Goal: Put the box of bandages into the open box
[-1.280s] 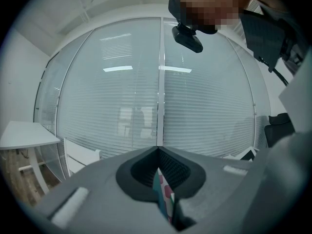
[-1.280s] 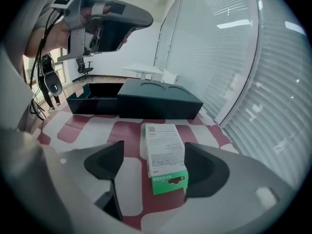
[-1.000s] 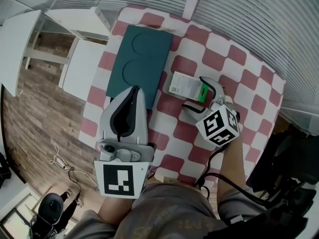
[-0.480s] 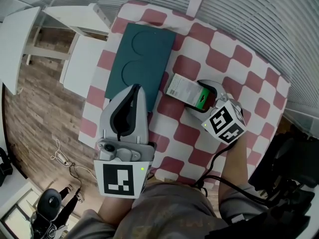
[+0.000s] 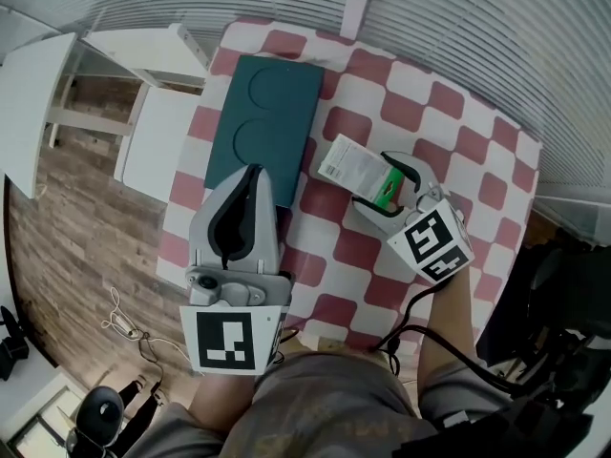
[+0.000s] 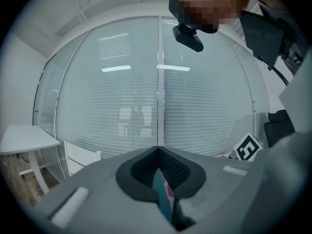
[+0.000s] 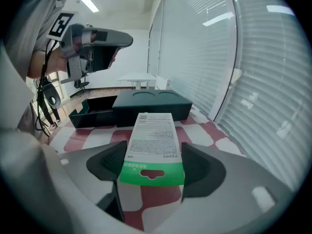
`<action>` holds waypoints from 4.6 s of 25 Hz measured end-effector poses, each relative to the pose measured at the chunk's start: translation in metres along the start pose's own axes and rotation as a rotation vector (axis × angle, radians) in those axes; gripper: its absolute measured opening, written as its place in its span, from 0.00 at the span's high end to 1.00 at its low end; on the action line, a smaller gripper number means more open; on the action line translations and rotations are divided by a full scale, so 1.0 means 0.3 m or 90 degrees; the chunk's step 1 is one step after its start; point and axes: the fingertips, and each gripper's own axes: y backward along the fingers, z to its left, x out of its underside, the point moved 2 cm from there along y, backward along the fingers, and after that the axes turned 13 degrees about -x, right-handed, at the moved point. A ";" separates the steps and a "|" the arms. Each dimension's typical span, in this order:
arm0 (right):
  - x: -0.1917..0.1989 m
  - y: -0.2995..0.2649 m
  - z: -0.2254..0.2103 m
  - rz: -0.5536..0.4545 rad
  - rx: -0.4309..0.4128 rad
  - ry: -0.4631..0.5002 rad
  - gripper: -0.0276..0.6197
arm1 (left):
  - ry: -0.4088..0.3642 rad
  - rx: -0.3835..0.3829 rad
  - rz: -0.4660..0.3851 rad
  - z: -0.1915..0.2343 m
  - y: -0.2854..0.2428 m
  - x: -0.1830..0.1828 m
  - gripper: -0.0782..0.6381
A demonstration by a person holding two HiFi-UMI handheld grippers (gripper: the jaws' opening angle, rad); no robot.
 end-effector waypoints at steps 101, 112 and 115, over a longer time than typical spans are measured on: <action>-0.840 0.462 0.691 -0.432 0.369 -0.058 0.84 | -0.015 0.033 -0.182 0.387 0.581 -0.380 0.89; -0.880 0.571 0.725 -0.473 0.393 -0.005 0.92 | -0.050 0.041 -0.231 0.305 0.654 -0.473 0.89; -0.881 0.575 0.726 -0.473 0.393 -0.001 0.92 | -0.053 0.038 -0.234 0.299 0.659 -0.473 0.89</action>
